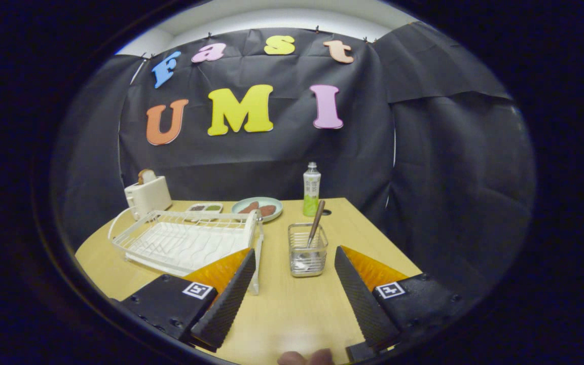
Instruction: Take the plate from the dish rack, then take the spoon from the basket and place it into the plate.
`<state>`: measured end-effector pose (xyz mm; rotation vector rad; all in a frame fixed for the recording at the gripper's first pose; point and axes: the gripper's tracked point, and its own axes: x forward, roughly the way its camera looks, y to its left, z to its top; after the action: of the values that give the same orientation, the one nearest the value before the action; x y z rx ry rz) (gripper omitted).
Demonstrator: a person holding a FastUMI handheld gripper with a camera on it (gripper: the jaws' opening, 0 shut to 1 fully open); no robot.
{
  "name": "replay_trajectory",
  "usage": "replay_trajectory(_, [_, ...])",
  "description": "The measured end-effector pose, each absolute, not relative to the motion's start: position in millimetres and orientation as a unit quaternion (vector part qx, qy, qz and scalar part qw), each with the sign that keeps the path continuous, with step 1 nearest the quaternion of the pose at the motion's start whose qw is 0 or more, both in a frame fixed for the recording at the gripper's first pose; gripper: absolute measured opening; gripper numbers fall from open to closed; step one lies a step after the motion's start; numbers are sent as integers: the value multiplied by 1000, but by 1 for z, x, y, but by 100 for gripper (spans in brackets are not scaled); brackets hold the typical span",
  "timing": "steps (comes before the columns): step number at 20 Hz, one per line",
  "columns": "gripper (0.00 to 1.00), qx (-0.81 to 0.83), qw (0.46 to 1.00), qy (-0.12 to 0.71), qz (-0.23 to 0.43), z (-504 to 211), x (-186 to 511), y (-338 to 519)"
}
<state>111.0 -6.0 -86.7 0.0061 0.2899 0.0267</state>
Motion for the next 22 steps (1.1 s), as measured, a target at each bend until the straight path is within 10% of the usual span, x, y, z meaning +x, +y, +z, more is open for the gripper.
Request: replay_trajectory(22, [97, 75, 974, 214, 18, -130, 326, -33])
